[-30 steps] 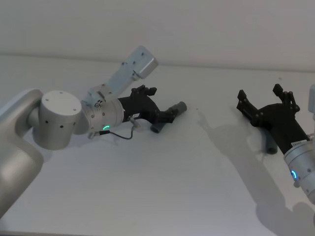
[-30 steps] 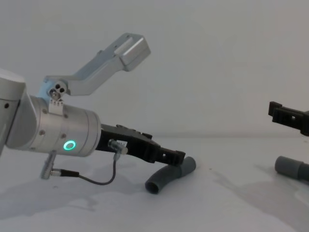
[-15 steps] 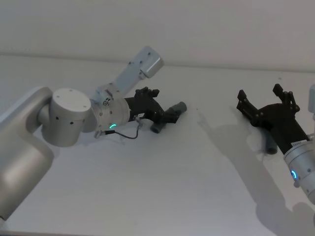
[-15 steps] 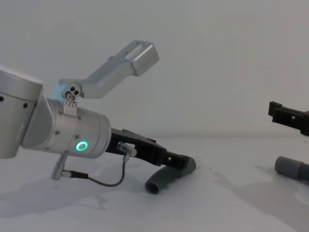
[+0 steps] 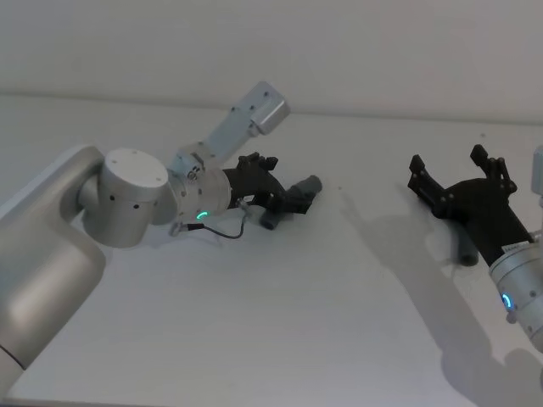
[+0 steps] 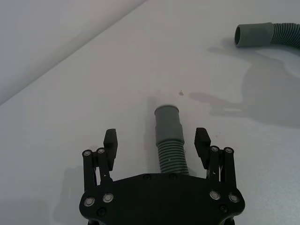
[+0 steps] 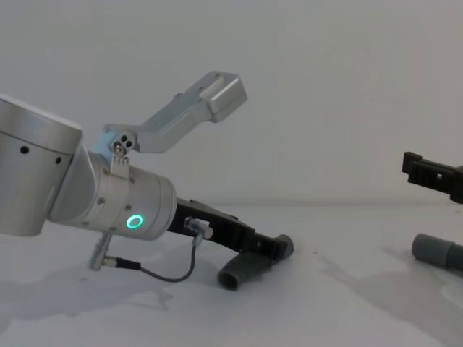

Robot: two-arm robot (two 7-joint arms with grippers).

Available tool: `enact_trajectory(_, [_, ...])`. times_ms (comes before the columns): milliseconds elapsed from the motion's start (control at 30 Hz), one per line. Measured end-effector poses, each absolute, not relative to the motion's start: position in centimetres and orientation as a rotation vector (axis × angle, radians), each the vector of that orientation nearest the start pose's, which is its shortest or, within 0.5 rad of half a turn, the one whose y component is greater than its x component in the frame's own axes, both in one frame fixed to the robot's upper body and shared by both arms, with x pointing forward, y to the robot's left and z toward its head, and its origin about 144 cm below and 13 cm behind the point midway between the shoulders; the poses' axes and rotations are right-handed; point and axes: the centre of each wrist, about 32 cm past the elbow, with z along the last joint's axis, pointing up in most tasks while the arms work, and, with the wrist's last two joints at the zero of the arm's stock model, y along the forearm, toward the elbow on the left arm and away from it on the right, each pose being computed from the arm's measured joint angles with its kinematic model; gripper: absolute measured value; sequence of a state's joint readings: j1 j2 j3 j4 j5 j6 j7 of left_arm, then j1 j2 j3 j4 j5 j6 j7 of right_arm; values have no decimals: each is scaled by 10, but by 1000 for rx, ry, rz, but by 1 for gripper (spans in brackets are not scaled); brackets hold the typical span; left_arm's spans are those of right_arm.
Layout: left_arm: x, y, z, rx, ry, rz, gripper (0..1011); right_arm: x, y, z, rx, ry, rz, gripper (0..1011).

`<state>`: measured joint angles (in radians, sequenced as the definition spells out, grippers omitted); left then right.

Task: Use both hands to pick up one end of the pipe from the table, align the ends, and insert them.

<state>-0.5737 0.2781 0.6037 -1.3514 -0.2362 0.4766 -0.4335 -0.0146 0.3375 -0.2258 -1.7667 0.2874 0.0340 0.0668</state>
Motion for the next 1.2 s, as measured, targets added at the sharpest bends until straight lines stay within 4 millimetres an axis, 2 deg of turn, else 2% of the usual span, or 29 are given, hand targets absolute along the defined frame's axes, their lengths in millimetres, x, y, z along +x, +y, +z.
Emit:
enact_trajectory(867, [583, 148, 1234, 490, 16, 702, 1000, 443, -237, 1189, 26, -75, -1230, 1003])
enact_trajectory(1000, [584, 147, 1233, 492, 14, 701, 946, 443, -237, 1189, 26, -75, -1230, 1004])
enact_trajectory(1200, [584, 147, 1233, 494, 13, 700, 797, 443, -237, 1189, 26, -75, -1230, 1003])
